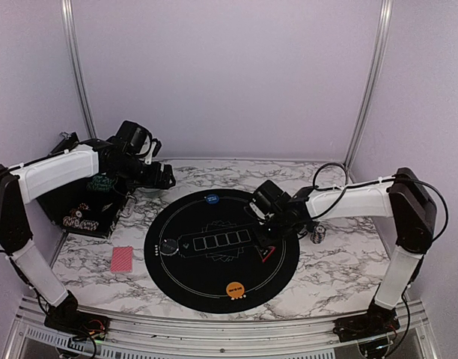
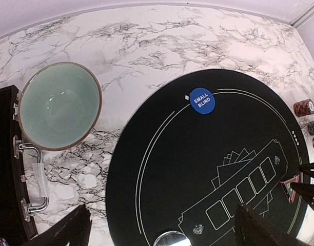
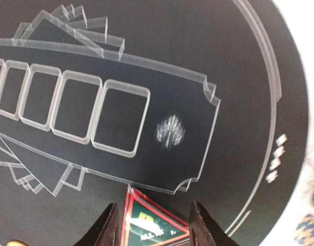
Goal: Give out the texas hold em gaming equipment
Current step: Move the all-in button to the poker table mat, then pick up the pile of poker chips from the pile of poker chips.
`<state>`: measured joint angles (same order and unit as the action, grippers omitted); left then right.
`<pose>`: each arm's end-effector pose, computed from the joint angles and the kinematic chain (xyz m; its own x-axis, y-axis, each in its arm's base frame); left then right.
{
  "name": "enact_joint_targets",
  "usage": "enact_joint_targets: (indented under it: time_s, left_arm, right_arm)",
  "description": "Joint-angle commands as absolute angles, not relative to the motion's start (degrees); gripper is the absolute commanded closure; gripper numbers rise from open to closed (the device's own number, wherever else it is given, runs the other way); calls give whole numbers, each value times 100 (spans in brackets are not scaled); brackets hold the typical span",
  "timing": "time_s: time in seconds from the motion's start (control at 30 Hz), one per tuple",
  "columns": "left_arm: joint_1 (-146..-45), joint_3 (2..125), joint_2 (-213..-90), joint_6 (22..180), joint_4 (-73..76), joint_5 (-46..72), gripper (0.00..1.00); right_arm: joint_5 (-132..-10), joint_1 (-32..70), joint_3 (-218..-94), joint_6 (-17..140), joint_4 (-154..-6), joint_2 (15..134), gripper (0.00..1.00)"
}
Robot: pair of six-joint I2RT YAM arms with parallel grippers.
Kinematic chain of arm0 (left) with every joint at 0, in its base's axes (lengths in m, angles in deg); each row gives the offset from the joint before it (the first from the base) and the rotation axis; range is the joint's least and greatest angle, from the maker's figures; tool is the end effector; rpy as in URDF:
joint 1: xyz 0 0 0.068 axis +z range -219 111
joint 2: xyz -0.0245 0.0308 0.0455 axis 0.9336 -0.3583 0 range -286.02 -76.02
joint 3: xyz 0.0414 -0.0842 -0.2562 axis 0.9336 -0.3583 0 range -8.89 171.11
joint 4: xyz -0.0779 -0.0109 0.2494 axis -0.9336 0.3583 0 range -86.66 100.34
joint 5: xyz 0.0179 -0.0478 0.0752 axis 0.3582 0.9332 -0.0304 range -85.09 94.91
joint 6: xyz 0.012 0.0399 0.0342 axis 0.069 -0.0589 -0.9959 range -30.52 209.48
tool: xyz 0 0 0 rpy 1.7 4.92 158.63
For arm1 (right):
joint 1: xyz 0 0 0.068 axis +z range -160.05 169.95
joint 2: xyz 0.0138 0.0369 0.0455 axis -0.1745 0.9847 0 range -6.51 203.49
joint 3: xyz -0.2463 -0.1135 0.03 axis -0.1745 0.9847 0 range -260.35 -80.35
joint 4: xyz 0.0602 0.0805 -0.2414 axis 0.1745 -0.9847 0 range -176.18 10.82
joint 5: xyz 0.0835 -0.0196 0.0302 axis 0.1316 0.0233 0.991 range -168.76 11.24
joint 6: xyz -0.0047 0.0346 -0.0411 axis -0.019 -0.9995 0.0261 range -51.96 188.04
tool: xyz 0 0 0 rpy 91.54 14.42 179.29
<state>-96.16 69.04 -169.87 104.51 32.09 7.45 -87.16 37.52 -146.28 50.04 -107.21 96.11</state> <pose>0.3265 -0.1691 0.2905 -0.7296 0.0830 -0.6788 0.3053 0.9278 -0.2146 0.2444 0.2598 0.1740 -0.7929 -0.4142 -0.4470 -0.4659 0.8848 0.0064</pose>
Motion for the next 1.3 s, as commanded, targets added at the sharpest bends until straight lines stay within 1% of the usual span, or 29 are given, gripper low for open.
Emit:
enact_joint_targets:
  time_s: [0.0, 0.27, 0.47, 0.7, 1.07, 1.27]
  left_arm:
    - [-9590, 6926, -16911, 10426, 3238, 782, 1]
    - [-9590, 6355, -16339, 10293, 2843, 674, 1]
    - [-9590, 5879, -15899, 10126, 2534, 544, 1]
    - [-9590, 5751, -15858, 10085, 2405, 535, 1]
    - [-9591, 5710, -15769, 10056, 2407, 524, 1]
    - [-9592, 5707, -15771, 10064, 2409, 393, 1]
  right_arm:
    - [-8979, 3547, -15386, 5008, -11093, 9423, 55]
    - [-9009, 2874, -16098, 5222, -11519, 9450, 48]
    - [-8794, 2245, -16156, 5379, -11560, 9412, 44]
    - [-8650, 1666, -16183, 5564, -11602, 9578, 37]
    - [-8462, 1330, -16280, 5804, -11585, 10094, 27]
    - [-8447, 1228, -16319, 5854, -11528, 10353, 26]
